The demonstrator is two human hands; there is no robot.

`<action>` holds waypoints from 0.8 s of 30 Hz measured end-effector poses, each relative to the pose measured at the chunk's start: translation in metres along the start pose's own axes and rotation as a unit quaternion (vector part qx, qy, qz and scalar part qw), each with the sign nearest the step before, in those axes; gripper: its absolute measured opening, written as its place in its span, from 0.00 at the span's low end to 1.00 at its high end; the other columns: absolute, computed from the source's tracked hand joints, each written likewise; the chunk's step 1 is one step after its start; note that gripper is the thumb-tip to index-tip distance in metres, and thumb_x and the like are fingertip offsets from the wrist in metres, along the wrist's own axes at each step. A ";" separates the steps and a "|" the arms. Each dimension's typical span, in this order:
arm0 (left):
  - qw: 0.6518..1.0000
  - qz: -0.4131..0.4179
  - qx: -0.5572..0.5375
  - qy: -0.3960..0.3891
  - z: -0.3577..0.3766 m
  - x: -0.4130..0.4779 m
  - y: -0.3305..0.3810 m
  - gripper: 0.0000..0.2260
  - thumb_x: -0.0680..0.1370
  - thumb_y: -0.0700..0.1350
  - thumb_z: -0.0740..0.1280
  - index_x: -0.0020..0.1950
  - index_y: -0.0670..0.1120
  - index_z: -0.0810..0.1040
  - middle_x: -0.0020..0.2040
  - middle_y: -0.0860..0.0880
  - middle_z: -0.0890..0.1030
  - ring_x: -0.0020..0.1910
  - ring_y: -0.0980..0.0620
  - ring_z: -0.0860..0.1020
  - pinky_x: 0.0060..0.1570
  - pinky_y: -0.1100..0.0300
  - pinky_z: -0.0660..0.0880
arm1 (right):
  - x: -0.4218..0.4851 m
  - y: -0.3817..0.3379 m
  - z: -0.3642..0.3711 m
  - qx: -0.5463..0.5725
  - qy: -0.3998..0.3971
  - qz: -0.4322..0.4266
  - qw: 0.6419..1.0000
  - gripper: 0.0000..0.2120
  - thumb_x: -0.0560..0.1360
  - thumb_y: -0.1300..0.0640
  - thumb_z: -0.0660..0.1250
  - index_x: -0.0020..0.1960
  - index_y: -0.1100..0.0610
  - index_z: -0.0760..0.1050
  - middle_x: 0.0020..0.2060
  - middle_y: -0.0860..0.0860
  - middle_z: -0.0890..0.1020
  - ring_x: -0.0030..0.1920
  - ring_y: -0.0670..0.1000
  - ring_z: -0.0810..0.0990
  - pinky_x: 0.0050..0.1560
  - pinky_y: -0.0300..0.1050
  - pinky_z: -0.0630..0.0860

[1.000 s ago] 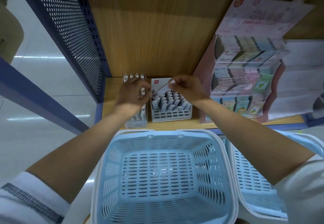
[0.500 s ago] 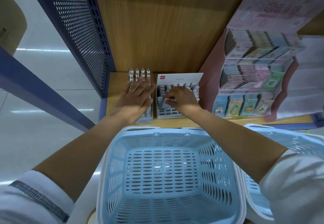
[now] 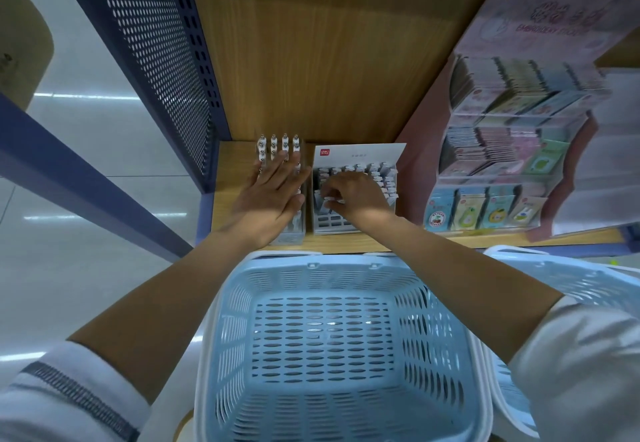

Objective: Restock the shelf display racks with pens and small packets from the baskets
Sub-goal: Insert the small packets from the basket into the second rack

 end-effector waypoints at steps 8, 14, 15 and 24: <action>1.000 0.007 -0.003 0.011 0.001 0.000 0.000 0.30 0.78 0.60 0.38 0.79 0.52 0.52 0.80 0.52 0.47 0.78 0.54 0.41 0.76 0.51 0.39 | 0.003 0.001 0.003 -0.020 0.021 -0.008 1.000 0.05 0.68 0.60 0.75 0.42 0.58 0.81 0.46 0.55 0.77 0.46 0.56 0.78 0.42 0.40 0.68; 1.000 0.006 -0.010 0.012 0.000 -0.001 0.000 0.30 0.79 0.60 0.38 0.79 0.52 0.53 0.80 0.52 0.47 0.78 0.55 0.41 0.76 0.52 0.38 | 0.004 -0.003 -0.006 0.011 0.063 -0.081 0.995 0.08 0.70 0.56 0.73 0.49 0.57 0.82 0.43 0.55 0.79 0.43 0.56 0.79 0.40 0.44 0.73; 1.000 0.006 -0.012 0.014 0.000 -0.001 0.000 0.30 0.79 0.60 0.38 0.79 0.51 0.53 0.80 0.52 0.48 0.78 0.54 0.41 0.76 0.52 0.38 | 0.003 -0.004 -0.003 0.004 0.058 -0.111 0.992 0.09 0.70 0.58 0.73 0.50 0.56 0.82 0.44 0.55 0.79 0.43 0.56 0.79 0.41 0.45 0.74; 1.000 0.004 -0.013 0.011 -0.001 0.001 0.001 0.30 0.78 0.60 0.38 0.79 0.52 0.53 0.80 0.52 0.49 0.79 0.53 0.43 0.76 0.50 0.41 | -0.009 0.013 0.003 -0.002 0.067 -0.180 0.981 0.11 0.71 0.62 0.69 0.53 0.60 0.83 0.51 0.58 0.82 0.49 0.60 0.79 0.49 0.49 0.76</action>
Point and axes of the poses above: each hand's wrist, its own x-axis towards the middle knuckle, its own z-axis out of the palm, y = z × x, the point moved 5 cm from there along x, towards the middle knuckle
